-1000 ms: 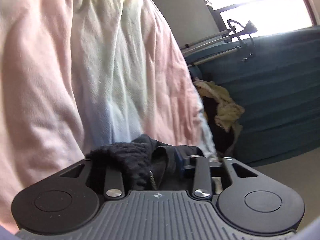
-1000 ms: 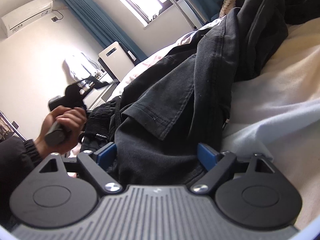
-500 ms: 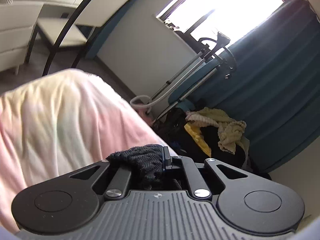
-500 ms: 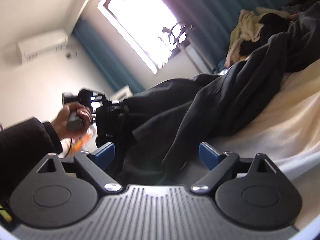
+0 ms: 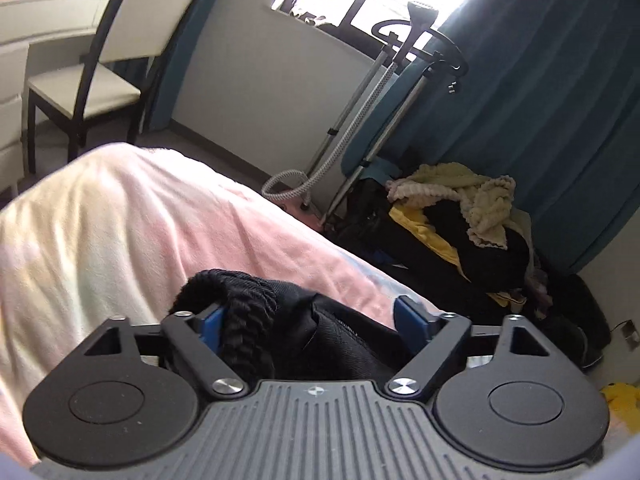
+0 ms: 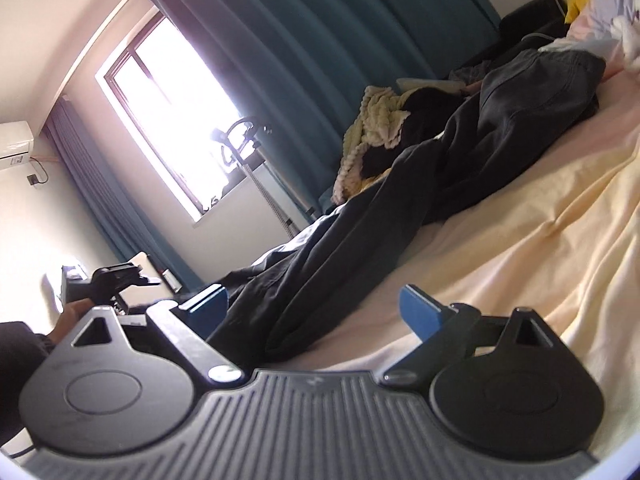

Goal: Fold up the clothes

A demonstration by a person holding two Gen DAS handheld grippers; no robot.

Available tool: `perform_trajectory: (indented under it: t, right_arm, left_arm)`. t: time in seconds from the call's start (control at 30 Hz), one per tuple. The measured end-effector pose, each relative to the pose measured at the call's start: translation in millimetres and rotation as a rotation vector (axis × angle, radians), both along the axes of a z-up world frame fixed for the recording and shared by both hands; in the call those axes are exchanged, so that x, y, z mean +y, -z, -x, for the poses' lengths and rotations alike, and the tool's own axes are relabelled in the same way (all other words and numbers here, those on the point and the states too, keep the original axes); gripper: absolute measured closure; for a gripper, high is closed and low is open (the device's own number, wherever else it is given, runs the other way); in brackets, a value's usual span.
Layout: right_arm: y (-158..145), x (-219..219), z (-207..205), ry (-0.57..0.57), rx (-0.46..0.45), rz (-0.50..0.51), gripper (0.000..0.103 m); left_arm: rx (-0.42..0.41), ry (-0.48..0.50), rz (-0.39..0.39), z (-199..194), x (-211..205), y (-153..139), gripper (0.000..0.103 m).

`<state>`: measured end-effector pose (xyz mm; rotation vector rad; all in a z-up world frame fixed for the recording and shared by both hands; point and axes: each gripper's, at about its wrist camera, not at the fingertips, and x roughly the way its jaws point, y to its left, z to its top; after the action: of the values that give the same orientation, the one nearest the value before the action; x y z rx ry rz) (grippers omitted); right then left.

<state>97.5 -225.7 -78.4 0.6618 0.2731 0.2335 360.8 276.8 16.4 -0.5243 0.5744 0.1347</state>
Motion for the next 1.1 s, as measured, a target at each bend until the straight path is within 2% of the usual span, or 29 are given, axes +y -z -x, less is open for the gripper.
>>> perform_trajectory:
  t: [0.07,0.13,0.27,0.33,0.4,0.47,0.57,0.67,0.77,0.83,0.87,0.9,0.93,1.0,1.03,1.07,1.1]
  right_arm:
    - [-3,-2,2,0.015,-0.017,0.017,0.009]
    - [-7,-4,4,0.029,-0.034,0.034,0.009]
    - [-14,-8,9,0.057,-0.067,0.066,0.009]
    - [-17,-10,12,0.063,-0.07,0.068,0.009]
    - [-21,-11,16,0.07,-0.074,0.077,0.009]
    - [-24,-12,21,0.08,-0.083,0.086,0.009]
    - [-28,-17,28,0.098,-0.087,0.089,0.009]
    - [-31,-20,36,0.113,-0.089,0.09,0.009]
    - [-34,-23,44,0.121,-0.094,0.089,0.009]
    - [-34,-25,46,0.127,-0.098,0.093,0.009]
    - [-33,-26,46,0.13,-0.098,0.095,0.009]
    - [-32,-27,45,0.133,-0.095,0.098,0.009]
    - [-31,-28,45,0.137,-0.09,0.098,0.009]
    - [-28,-31,43,0.142,-0.076,0.086,0.009]
    - [-26,-33,42,0.145,-0.068,0.077,0.009]
    - [-25,-34,42,0.147,-0.06,0.068,0.009]
    - [-24,-35,41,0.151,-0.054,0.059,0.009]
  left_arm:
    - [0.024,0.04,0.01,10,1,-3,0.01]
    - [0.015,0.055,-0.007,31,-3,-10,0.01]
    - [-0.009,0.144,-0.125,86,-34,-23,0.009]
    - [-0.005,0.237,-0.233,117,-63,-23,0.009]
    - [0.02,0.351,-0.372,147,-94,-17,0.009]
    - [0.045,0.474,-0.494,173,-120,-3,0.009]
    - [0.088,0.638,-0.628,202,-152,27,0.009]
    - [0.15,0.687,-0.76,207,-173,60,0.009]
    - [0.199,0.62,-0.901,194,-181,85,0.009]
    - [0.217,0.599,-0.979,187,-185,95,0.017]
    - [0.223,0.595,-0.988,183,-185,94,0.028]
    - [0.227,0.585,-0.982,180,-184,90,0.045]
    - [0.222,0.569,-0.975,179,-183,83,0.052]
    - [0.179,0.552,-0.988,185,-178,65,0.08]
    - [0.154,0.546,-0.998,188,-175,56,0.082]
    - [0.131,0.536,-1.006,193,-170,46,0.089]
    - [0.114,0.526,-1.005,198,-162,36,0.089]
